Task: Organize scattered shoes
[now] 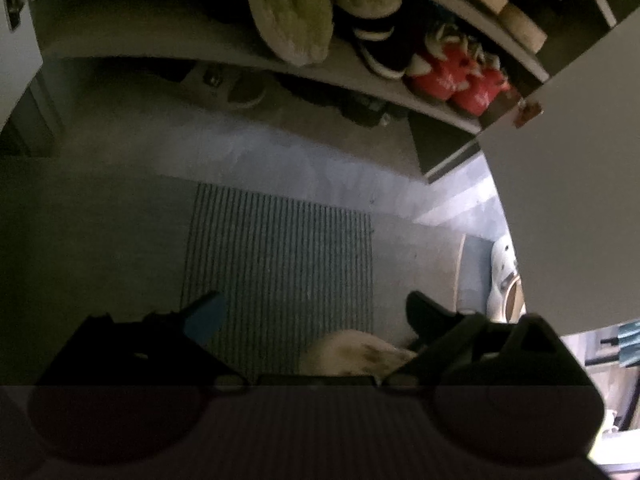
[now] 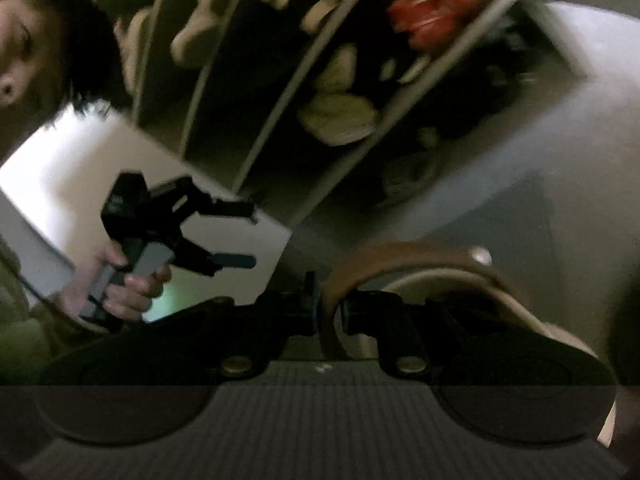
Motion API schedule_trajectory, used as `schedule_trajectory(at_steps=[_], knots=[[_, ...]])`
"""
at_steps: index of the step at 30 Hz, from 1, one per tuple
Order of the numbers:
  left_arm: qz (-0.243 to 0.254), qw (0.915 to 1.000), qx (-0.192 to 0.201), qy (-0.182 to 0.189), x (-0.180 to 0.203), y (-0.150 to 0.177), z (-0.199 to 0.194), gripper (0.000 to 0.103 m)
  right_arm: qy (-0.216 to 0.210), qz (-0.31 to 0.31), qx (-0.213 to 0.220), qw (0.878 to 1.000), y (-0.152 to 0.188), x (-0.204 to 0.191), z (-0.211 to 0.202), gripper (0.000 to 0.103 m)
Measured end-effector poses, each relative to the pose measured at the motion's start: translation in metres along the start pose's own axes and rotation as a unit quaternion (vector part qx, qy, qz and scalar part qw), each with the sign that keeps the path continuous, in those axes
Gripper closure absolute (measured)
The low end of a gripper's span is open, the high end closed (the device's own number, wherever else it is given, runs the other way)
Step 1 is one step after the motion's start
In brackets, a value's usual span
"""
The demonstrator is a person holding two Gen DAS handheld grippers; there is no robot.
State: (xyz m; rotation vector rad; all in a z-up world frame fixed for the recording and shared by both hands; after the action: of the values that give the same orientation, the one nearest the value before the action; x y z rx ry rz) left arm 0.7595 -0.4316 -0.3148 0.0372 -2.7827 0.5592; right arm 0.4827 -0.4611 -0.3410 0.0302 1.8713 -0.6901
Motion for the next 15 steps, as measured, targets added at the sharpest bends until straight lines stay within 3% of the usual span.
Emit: schedule_trajectory(at_steps=[4, 7, 11, 12, 15], knots=[[0.005, 0.9998, 0.018, -0.004, 0.006, -0.006, -0.008, 0.005, -0.009, -0.065, -0.087, 0.994, -0.011, 0.009, 0.060, 0.088], [0.002, 0.9998, 0.016, -0.008, 0.007, -0.002, -0.009, 0.005, 0.071, -0.128, -0.144, 0.979, -0.006, 0.034, 0.106, 0.084], [-0.008, 0.9999, 0.001, -0.014, 0.006, 0.008, -0.006, 0.005, 0.081, -0.114, -0.097, 0.985, -0.013, 0.053, 0.104, 0.085], [-0.012, 0.9998, -0.003, -0.014, 0.006, 0.011, -0.005, 0.005, 0.088, -0.108, -0.087, 0.986, -0.015, 0.057, 0.103, 0.082], [-0.017, 0.9997, -0.012, -0.012, 0.004, 0.018, -0.004, 0.005, 0.171, -0.119, -0.060, 0.976, -0.014, 0.063, 0.099, 0.038]])
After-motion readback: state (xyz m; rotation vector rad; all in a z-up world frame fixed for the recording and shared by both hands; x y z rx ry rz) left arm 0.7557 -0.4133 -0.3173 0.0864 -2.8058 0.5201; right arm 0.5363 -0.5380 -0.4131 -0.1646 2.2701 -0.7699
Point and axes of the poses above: each gripper's, at about its wrist camera, not at the fingertips, and z roughly the way its jaws point, x to its right, y to its underside, the point moved 6 cm from there along z, roughly the way its jaws point, and after that the axes turned 8 degrees about z, right-handed, at the moved point
